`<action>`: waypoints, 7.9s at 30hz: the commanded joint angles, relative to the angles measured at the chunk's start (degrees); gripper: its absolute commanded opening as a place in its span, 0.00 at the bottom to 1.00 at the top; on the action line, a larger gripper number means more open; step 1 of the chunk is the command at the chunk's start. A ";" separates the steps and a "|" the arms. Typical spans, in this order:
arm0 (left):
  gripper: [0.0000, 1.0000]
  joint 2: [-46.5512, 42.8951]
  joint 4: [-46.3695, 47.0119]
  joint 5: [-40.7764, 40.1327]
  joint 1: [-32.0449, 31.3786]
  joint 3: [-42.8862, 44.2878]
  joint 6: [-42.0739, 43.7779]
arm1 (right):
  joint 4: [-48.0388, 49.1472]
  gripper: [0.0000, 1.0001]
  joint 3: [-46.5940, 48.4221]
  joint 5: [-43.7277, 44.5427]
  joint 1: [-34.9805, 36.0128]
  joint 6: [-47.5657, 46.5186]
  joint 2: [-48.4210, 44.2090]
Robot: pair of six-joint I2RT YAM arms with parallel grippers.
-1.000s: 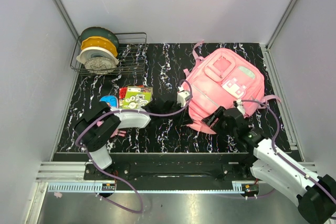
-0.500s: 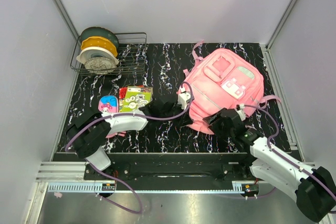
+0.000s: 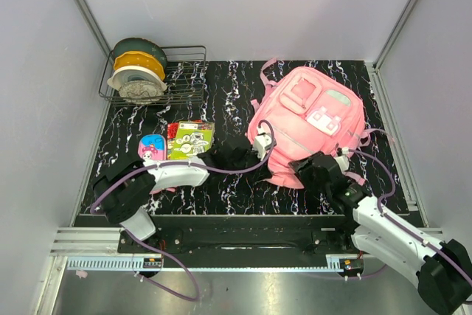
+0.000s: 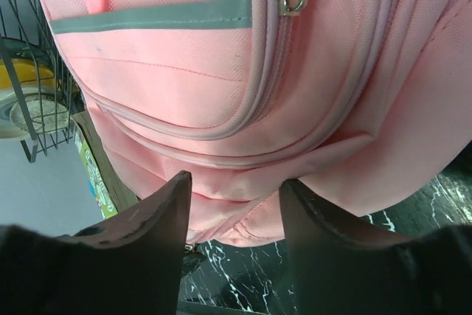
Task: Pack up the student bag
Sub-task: Unzip the student bag at the center of the board.
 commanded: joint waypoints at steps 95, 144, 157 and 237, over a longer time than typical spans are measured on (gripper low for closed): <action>0.00 2.52 -11.41 -13.75 -6.21 16.19 -1.44 | 11.26 0.48 -2.19 -26.36 -14.31 3.17 -7.58; 0.35 1.20 -19.59 -21.76 11.19 19.36 4.71 | -13.18 0.00 12.06 -13.27 -14.40 -19.60 -16.46; 0.82 -13.91 -13.70 -15.33 7.87 9.43 -2.32 | 4.57 0.00 12.23 -13.89 -14.40 -17.04 0.58; 0.26 6.30 46.07 -20.78 4.60 -7.71 -52.51 | 0.10 0.22 14.61 -30.41 -14.31 -31.20 -4.15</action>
